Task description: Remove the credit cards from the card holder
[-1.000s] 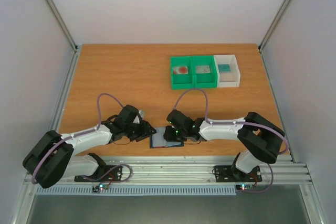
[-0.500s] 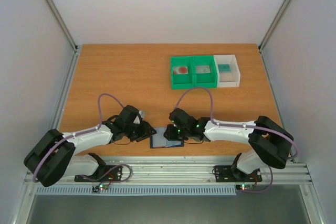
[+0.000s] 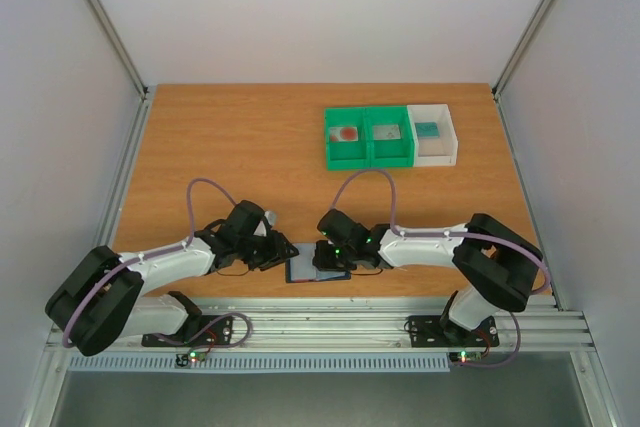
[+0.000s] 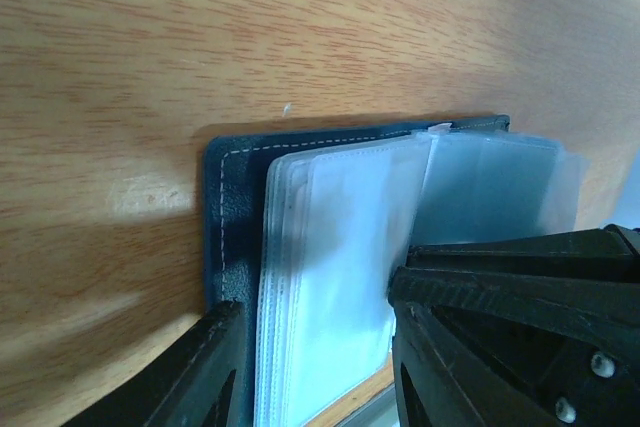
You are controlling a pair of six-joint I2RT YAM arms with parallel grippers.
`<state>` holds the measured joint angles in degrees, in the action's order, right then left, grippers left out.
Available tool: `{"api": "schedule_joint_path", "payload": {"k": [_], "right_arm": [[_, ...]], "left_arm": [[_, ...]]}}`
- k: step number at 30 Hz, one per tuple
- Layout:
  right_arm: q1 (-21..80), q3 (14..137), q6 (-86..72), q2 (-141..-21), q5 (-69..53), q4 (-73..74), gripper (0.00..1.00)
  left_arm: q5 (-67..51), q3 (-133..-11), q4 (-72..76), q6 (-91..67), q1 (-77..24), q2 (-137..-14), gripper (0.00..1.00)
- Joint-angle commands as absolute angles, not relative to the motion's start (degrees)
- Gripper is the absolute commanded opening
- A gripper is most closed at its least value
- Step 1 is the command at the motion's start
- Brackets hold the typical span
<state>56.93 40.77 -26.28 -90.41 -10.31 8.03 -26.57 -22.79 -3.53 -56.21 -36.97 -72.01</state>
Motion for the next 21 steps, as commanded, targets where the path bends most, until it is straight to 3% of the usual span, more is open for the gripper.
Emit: {"api": "schedule_joint_path", "payload": {"k": [1, 5, 21], "right_arm": [[57.17, 37.5, -28.08, -91.03, -8.54, 4.57, 0.1], [57.21, 34.32, -29.84, -91.48, -7.32, 2.22, 0.02], [57.15, 32.52, -30.76, -91.49, -6.64, 0.18, 0.01]], "left_arm": [[-27.22, -22.94, -1.4, -55.11, -36.82, -71.43, 0.42], [-27.22, -22.59, -0.65, -55.66, -36.82, -71.06, 0.46], [-27.76, -22.73, -0.66, -56.21, -36.78, -67.34, 0.5]]}}
